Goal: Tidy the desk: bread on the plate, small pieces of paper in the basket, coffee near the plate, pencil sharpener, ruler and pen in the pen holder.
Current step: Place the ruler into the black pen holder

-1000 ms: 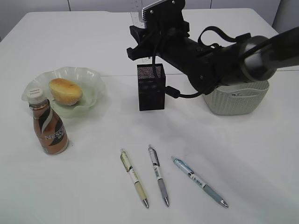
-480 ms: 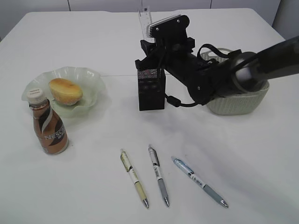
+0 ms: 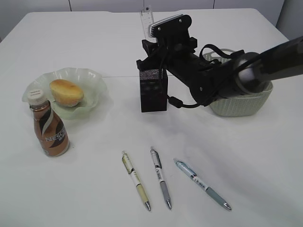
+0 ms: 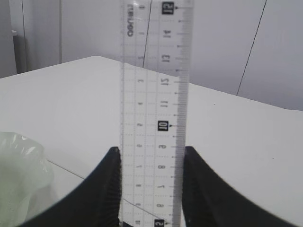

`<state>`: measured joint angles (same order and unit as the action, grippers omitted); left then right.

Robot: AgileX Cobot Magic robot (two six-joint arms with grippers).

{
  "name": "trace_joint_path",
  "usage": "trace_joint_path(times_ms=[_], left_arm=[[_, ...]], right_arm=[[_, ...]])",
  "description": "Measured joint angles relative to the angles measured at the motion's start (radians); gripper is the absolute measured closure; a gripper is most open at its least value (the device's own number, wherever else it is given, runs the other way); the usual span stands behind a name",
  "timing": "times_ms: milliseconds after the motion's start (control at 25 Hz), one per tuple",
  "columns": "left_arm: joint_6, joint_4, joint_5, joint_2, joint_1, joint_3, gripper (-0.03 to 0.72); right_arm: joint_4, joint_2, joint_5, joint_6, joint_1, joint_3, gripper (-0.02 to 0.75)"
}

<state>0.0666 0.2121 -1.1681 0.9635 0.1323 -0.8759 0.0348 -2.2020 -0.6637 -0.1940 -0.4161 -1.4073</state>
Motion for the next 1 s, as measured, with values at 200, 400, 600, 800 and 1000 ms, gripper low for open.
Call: trace_joint_path(times_ms=[200,400,600,800,1000], left_arm=[[0.000,0.000,0.004,0.000,0.000,0.000,0.347],[0.000,0.000,0.018,0.000,0.000,0.000,0.357],[0.000,0.000,0.030,0.000,0.000,0.000,0.363],[0.000,0.000,0.032,0.000,0.000,0.000,0.364],[0.000,0.000,0.032,0.000,0.000,0.000,0.367]], right_arm=[[0.000,-0.013,-0.002,0.014,0.000,0.000,0.448],[0.000,-0.023,-0.002,0.026,0.000,0.000,0.448],[0.000,-0.023,-0.002,0.065,0.000,0.000,0.448],[0.000,-0.034,-0.002,0.087,0.000,-0.032,0.448],[0.000,-0.055,0.000,0.089,0.000,-0.063,0.448]])
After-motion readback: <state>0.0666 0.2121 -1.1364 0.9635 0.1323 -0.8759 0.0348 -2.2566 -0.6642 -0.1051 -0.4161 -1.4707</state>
